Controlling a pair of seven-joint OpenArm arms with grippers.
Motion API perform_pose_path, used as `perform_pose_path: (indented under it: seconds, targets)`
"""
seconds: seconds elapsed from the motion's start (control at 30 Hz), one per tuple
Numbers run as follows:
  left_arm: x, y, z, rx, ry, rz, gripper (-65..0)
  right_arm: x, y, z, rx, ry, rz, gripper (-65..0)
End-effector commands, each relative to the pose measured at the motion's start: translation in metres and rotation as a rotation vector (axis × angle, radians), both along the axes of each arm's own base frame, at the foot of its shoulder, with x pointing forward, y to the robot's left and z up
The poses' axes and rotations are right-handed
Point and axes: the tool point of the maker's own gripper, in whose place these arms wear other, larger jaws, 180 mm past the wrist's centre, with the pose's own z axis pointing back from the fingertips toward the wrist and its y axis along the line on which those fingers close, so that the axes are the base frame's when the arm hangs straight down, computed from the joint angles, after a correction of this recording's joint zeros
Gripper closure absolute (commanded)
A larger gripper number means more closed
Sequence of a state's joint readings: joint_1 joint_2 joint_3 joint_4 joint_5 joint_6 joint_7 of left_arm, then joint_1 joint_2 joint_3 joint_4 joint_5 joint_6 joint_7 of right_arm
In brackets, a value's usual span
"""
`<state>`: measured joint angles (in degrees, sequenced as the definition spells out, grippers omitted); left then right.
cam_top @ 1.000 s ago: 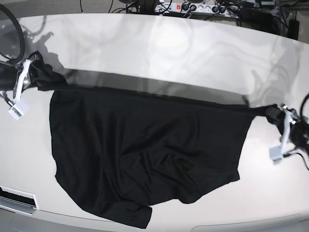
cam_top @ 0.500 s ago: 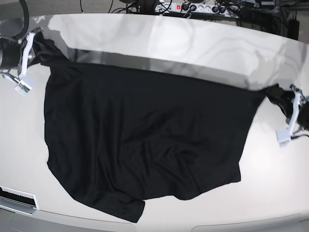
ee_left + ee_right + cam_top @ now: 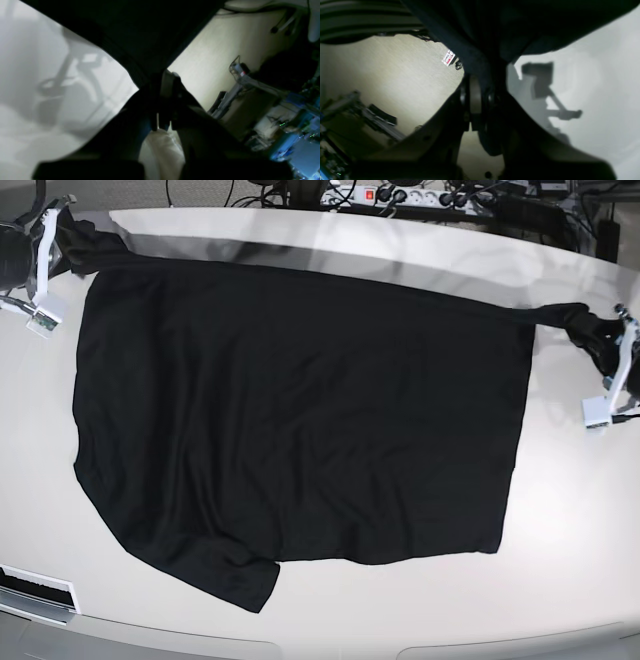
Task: Layout the t-shirt on the table in an organized manner, then fold the t-shirt properly
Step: 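Pull the shirt edge taut between both grippers, dragging it away, then lower the held shirt edge onto the table and release both grippers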
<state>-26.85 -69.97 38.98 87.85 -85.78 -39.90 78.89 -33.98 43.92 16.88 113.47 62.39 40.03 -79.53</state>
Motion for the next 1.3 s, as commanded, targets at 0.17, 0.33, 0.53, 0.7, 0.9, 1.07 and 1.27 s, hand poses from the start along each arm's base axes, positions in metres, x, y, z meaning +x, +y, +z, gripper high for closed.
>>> perform_pose_path:
  seconds: [0.17, 0.33, 0.53, 0.7, 0.9, 1.07, 1.27]
  targets:
    - [-0.006, 0.007, 0.025, 0.060, -0.047, -0.092, 0.0, 0.006, -0.003, 0.008, -0.025, -0.032, 0.027, 0.0]
    - [-0.042, 0.007, 0.006, 0.055, 0.071, -0.099, 0.0, -0.015, 0.000, 0.001, -0.016, 0.030, 0.023, 0.0]
    - [-0.073, 0.007, -0.007, 0.051, 0.170, -0.101, 0.0, -0.041, 0.003, -0.003, 0.002, 0.101, 0.023, 0.0]
    - [-0.086, 0.012, -0.008, 0.064, 0.208, -0.104, 0.0, -0.042, 0.003, -0.003, 0.001, 0.106, 0.024, 0.0]
    - [-0.100, 0.007, -0.002, 0.058, 0.228, -0.151, 0.0, -0.036, 0.008, -0.001, 0.022, 0.075, 0.008, 0.0]
    - [-0.092, 0.012, -0.002, 0.092, 0.196, -0.171, 0.0, -0.013, 0.024, 0.006, 0.109, -0.035, -0.028, 0.0]
    - [-0.077, 0.026, -0.019, 0.199, 0.098, -0.245, 0.0, -0.001, 0.020, 0.007, 0.085, -0.085, -0.029, 0.0]
